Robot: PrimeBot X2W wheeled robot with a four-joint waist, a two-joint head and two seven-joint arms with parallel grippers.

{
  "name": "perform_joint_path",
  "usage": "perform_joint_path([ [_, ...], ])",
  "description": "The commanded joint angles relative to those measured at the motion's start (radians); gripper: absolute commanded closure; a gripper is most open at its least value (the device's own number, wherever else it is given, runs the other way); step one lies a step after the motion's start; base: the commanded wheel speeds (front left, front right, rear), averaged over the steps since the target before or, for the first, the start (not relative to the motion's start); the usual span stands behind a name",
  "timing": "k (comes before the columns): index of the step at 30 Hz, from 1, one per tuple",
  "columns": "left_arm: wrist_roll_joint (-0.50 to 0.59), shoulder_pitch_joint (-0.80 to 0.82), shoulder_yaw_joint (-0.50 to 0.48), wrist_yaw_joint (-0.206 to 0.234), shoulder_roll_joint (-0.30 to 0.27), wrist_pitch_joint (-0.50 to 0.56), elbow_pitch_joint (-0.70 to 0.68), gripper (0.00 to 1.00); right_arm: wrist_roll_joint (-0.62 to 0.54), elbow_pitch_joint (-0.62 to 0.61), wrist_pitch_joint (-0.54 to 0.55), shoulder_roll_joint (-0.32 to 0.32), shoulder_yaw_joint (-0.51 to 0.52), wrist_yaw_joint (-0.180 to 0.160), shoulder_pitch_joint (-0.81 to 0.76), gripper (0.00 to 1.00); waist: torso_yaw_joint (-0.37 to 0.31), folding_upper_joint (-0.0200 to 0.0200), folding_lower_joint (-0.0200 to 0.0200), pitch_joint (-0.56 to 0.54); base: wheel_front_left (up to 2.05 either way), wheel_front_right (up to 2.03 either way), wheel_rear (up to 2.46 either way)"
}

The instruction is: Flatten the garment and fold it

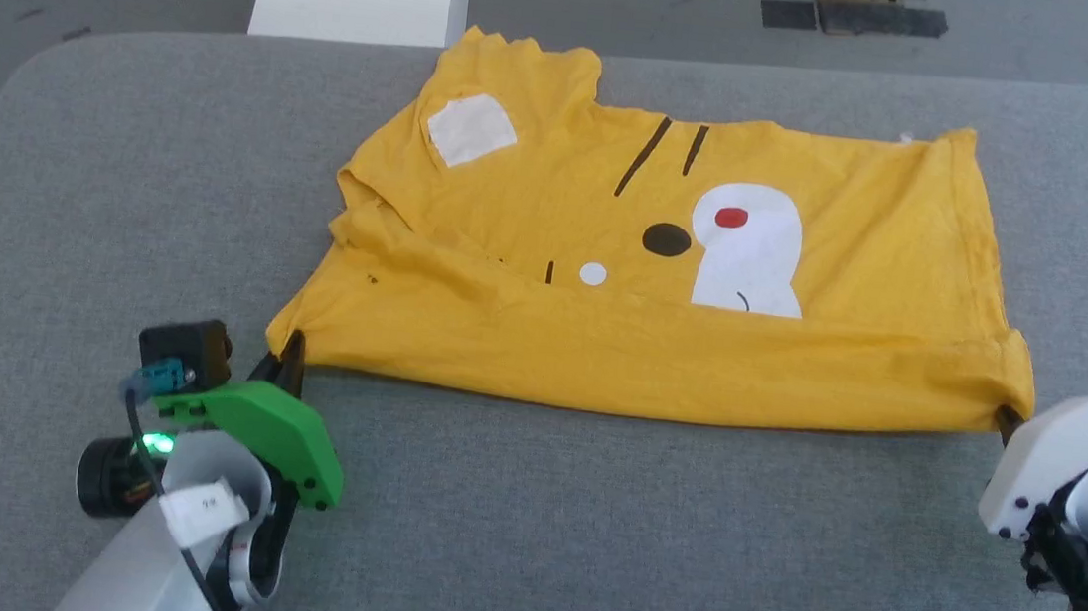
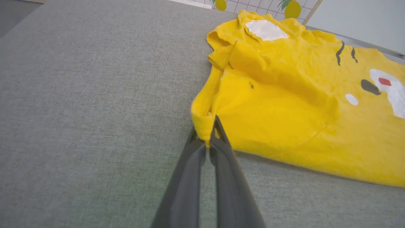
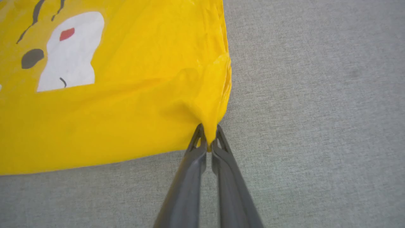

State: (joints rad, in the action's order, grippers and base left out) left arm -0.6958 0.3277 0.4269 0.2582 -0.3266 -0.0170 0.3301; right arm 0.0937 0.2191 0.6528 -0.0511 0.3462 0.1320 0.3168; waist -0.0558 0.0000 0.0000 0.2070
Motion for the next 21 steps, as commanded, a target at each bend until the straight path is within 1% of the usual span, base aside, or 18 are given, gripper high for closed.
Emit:
perform_joint_path([
  [1, 0.016, -0.034, -0.004, 0.014, -0.010, -0.018, -0.013, 1.00, 0.013, -0.013, -0.040, 0.001, -0.001, -0.001, -0.033, 1.00, -0.001, 0.0000, 0.0000, -0.037, 0.00, 0.00, 0.00],
  [4, 0.026, -0.091, 0.004, 0.035, -0.023, -0.022, -0.059, 1.00, 0.033, -0.041, -0.091, 0.001, 0.007, -0.001, -0.088, 1.00, 0.006, 0.0000, 0.0000, -0.065, 0.00, 0.00, 0.00],
  [7, 0.031, -0.157, 0.014, 0.065, -0.041, -0.001, -0.110, 1.00, 0.043, -0.067, -0.106, 0.001, 0.021, -0.001, -0.139, 1.00, 0.013, 0.0000, 0.0000, -0.080, 0.00, 0.00, 0.00],
  [11, 0.019, -0.260, 0.028, 0.105, -0.060, 0.051, -0.192, 1.00, 0.031, -0.101, -0.076, 0.001, 0.052, -0.001, -0.203, 1.00, 0.021, 0.0000, 0.0000, -0.087, 0.00, 0.00, 0.00],
  [14, 0.012, -0.329, 0.056, 0.125, -0.074, 0.104, -0.249, 1.00, 0.005, -0.110, -0.034, 0.000, 0.078, -0.001, -0.240, 1.00, 0.028, 0.0000, 0.0000, -0.084, 0.00, 0.00, 0.00],
  [18, -0.008, -0.380, 0.087, 0.131, -0.075, 0.164, -0.293, 1.00, -0.032, -0.095, 0.005, -0.001, 0.118, -0.001, -0.267, 1.00, 0.041, 0.0000, 0.0000, -0.070, 0.00, 0.00, 0.00],
  [21, -0.007, -0.380, 0.092, 0.127, -0.073, 0.158, -0.285, 1.00, -0.038, -0.063, 0.023, -0.001, 0.136, -0.001, -0.273, 1.00, 0.050, 0.0000, 0.0000, -0.059, 0.00, 0.00, 0.00],
])
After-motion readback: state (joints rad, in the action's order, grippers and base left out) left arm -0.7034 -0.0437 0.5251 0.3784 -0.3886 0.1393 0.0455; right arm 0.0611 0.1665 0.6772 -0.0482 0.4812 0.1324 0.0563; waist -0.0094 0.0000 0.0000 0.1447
